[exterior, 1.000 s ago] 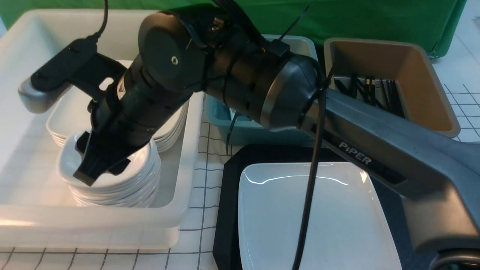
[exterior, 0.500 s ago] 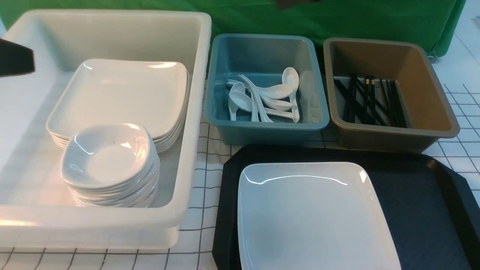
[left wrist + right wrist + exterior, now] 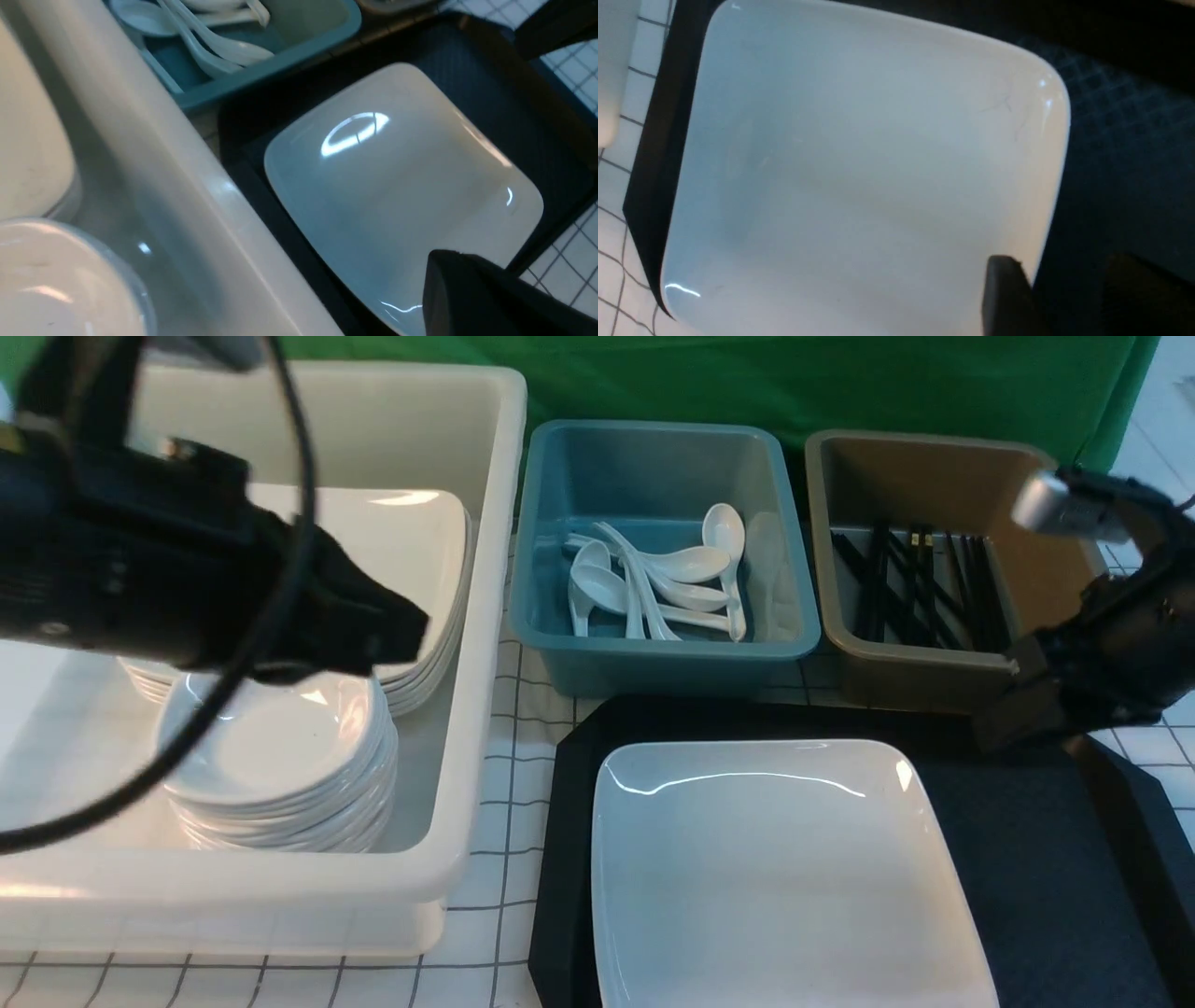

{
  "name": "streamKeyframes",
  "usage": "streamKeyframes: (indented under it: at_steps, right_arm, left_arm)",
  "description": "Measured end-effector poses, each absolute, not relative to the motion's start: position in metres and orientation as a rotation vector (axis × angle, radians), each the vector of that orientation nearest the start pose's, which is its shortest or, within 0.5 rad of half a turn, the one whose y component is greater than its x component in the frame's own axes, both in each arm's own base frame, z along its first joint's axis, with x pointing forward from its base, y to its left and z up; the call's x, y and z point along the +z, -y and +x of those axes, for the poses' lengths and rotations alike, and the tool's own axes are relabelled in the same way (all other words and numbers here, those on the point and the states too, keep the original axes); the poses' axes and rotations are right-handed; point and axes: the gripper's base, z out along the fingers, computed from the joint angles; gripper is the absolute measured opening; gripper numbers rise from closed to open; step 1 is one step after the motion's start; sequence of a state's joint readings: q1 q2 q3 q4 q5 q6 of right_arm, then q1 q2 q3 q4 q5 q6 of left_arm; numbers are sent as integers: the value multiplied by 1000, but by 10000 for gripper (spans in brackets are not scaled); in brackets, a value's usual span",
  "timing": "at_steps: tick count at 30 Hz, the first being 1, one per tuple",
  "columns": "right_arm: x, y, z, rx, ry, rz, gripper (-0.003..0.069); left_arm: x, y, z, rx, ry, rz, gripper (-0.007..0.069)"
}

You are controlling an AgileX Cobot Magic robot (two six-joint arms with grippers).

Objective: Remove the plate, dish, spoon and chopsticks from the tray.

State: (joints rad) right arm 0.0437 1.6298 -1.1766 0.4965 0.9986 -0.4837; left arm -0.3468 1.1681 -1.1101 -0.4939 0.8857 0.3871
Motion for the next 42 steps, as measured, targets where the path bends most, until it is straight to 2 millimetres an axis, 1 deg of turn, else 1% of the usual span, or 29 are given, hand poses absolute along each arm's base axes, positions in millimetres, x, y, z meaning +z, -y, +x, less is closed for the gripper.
streamKeyframes:
  at_steps: [1, 2, 3, 6, 9, 10, 14, 17, 19, 21, 22, 25, 28, 29, 35, 36, 37, 38, 40, 42]
  right_arm:
    - [252, -50, 317, 555, -2764, -412, 351]
    - [239, -51, 321, 569, -2776, -378, 402]
    - [230, -51, 325, 578, -2784, -351, 430]
    - [205, -51, 339, 594, -2806, -281, 468]
    - [182, -52, 352, 612, -2841, -244, 477]
    - [177, -53, 356, 615, -2847, -238, 478]
    - [165, -53, 369, 622, -2853, -230, 479]
    - [158, -54, 373, 627, -2863, -243, 476]
    - [154, -57, 373, 627, -2868, -276, 452]
    - [153, -62, 373, 627, -2864, -304, 412]
    - [153, -66, 373, 622, -2857, -336, 374]
    - [152, -74, 372, 613, -2846, -369, 314]
    - [151, -77, 373, 595, -2835, -400, 214]
    - [151, -77, 372, 594, -2835, -417, 195]
    - [156, -77, 370, 617, -2842, -425, 185]
    - [165, -75, 367, 622, -2841, -440, 165]
    - [166, -75, 366, 622, -2840, -443, 165]
    - [177, -74, 362, 621, -2830, -466, 138]
    - [195, -74, 356, 617, -2807, -497, 111]
    - [220, -74, 347, 623, -2768, -528, 72]
  left_arm:
    - [364, 113, 211, -585, -2285, 661, -3]
    - [356, 124, 215, -594, -2306, 703, -3]
    - [350, 131, 218, -602, -2320, 727, -3]
    - [336, 144, 225, -610, -2362, 768, -3]
    - [328, 147, 232, -601, -2393, 759, -3]
    - [326, 147, 233, -595, -2397, 754, -3]
    - [326, 146, 236, -569, -2386, 748, -3]
    - [326, 146, 237, -568, -2384, 730, -3]
    - [326, 146, 237, -564, -2387, 724, -3]
    - [326, 146, 237, -558, -2387, 725, -3]
    - [326, 145, 237, -554, -2387, 725, -3]
    - [326, 145, 238, -554, -2383, 715, -3]
    - [326, 146, 238, -561, -2390, 690, -3]
    - [326, 146, 238, -563, -2392, 685, -3]
    - [326, 145, 238, -561, -2393, 684, -3]
    - [326, 145, 238, -560, -2395, 682, -3]
    - [326, 145, 238, -558, -2395, 682, -3]
    - [326, 145, 238, -553, -2396, 681, -3]
    - [326, 145, 239, -546, -2396, 682, -3]
    - [326, 144, 239, -541, -2395, 683, -3]
